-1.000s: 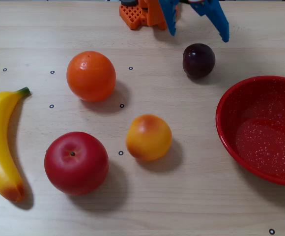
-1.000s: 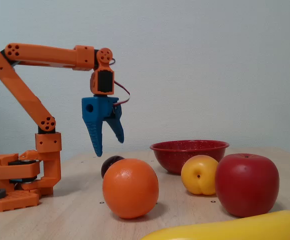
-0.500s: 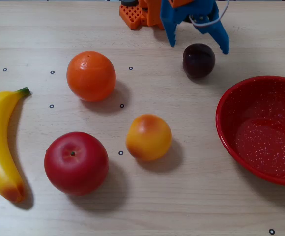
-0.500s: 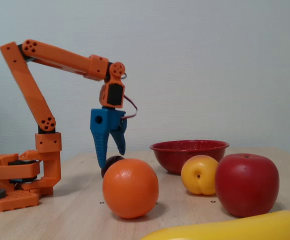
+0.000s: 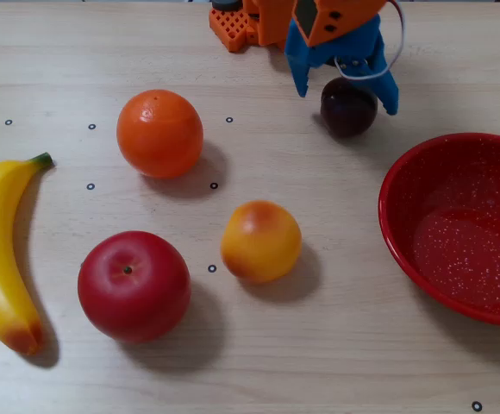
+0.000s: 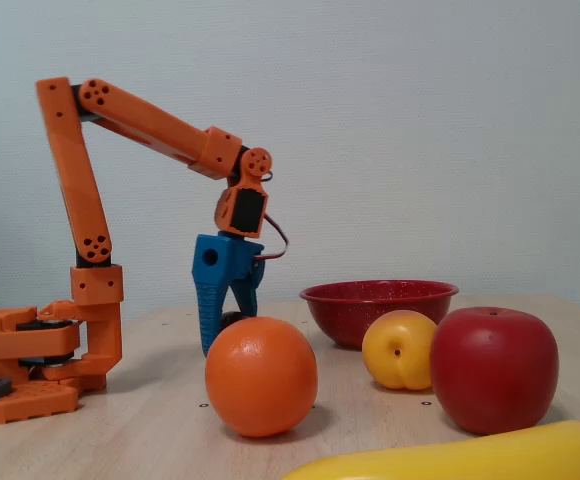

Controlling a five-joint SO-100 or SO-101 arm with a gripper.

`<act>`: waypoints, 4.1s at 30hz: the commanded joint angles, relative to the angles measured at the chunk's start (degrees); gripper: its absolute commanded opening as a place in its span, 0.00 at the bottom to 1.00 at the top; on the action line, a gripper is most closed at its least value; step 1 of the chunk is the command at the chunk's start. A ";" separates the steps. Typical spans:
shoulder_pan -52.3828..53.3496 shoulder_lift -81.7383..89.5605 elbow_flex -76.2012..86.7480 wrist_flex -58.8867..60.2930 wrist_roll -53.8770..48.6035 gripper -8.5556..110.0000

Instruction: Put plum in the red bowl.

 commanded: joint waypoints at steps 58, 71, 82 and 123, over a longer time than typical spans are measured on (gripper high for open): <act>-0.79 -8.17 -10.37 -0.44 0.53 0.42; -0.79 -9.32 -12.04 0.35 0.35 0.40; -0.88 -8.26 -13.01 3.34 -0.70 0.40; -1.67 -4.66 -7.56 4.22 -4.22 0.40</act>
